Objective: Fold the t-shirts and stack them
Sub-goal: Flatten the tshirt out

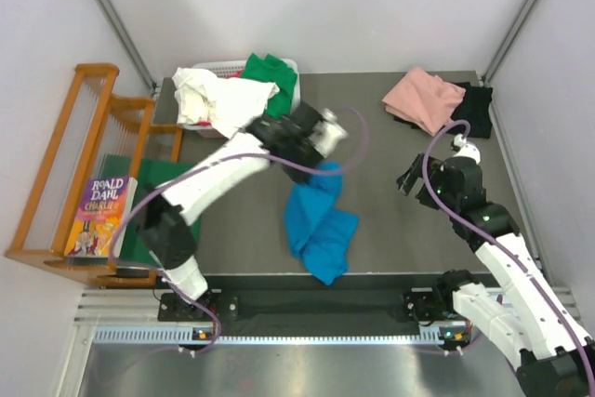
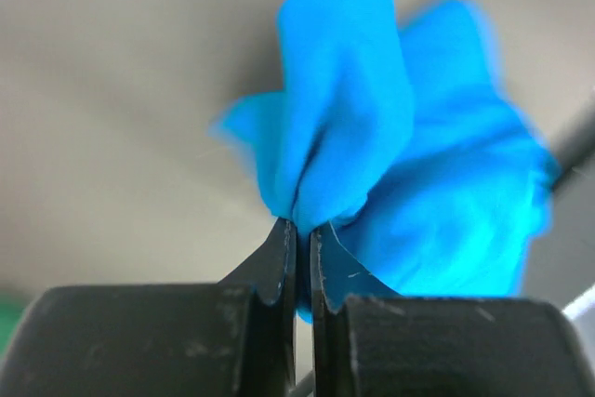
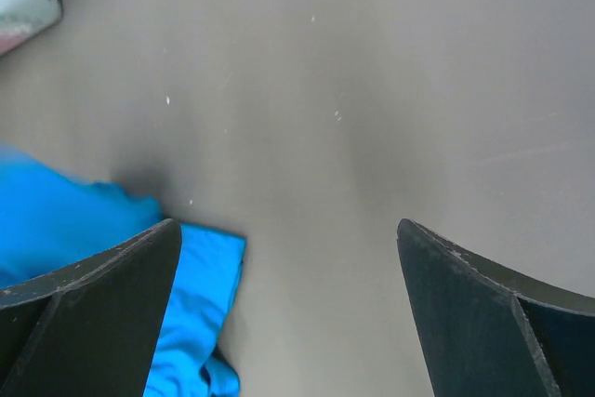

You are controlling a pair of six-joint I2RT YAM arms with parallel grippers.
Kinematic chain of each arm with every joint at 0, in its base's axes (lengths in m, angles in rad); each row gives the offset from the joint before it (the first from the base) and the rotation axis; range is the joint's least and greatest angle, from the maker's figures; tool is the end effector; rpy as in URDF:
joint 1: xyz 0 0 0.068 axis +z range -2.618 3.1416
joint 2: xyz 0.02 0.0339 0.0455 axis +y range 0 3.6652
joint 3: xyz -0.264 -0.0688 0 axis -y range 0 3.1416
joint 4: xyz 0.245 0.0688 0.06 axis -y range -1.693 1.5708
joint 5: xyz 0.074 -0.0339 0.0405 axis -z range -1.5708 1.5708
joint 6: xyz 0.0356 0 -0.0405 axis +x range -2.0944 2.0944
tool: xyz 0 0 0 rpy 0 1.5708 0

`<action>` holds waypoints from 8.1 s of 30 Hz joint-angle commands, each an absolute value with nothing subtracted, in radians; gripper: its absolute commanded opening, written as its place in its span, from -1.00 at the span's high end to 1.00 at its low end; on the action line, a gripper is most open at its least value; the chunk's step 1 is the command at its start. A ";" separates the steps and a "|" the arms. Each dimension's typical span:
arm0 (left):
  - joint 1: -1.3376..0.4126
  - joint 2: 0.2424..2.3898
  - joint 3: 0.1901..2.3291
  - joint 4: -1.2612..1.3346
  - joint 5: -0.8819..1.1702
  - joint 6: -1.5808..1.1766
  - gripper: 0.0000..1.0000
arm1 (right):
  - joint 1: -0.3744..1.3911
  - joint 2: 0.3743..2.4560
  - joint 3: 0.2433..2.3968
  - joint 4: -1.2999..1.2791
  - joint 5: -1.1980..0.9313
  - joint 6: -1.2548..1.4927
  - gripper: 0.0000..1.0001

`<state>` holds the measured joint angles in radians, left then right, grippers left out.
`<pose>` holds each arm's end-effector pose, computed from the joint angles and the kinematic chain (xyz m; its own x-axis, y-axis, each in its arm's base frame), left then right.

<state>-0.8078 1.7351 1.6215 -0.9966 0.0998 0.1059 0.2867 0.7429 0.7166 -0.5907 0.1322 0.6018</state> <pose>0.2476 -0.2641 0.3078 -0.5363 0.7131 -0.4514 0.8110 0.5835 -0.0418 0.1559 0.0411 0.2824 -0.5578 0.4206 -0.7155 0.1681 0.9015 0.3989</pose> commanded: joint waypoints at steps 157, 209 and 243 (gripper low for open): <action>-0.650 1.574 1.430 -0.890 0.242 0.045 -0.43 | 0.265 0.974 0.752 -0.497 -0.313 0.482 1.00; -0.822 2.085 1.611 -0.807 0.176 -0.028 -0.16 | 0.275 0.974 0.683 -0.457 -0.307 0.508 1.00; -0.612 1.849 1.618 -0.922 0.242 0.044 1.00 | 0.275 0.979 0.667 -0.436 -0.319 0.505 1.00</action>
<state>-0.6926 1.9514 1.6005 -0.8352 0.2646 -0.0147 0.2722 0.9909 0.6655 -0.4702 -0.3271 0.5167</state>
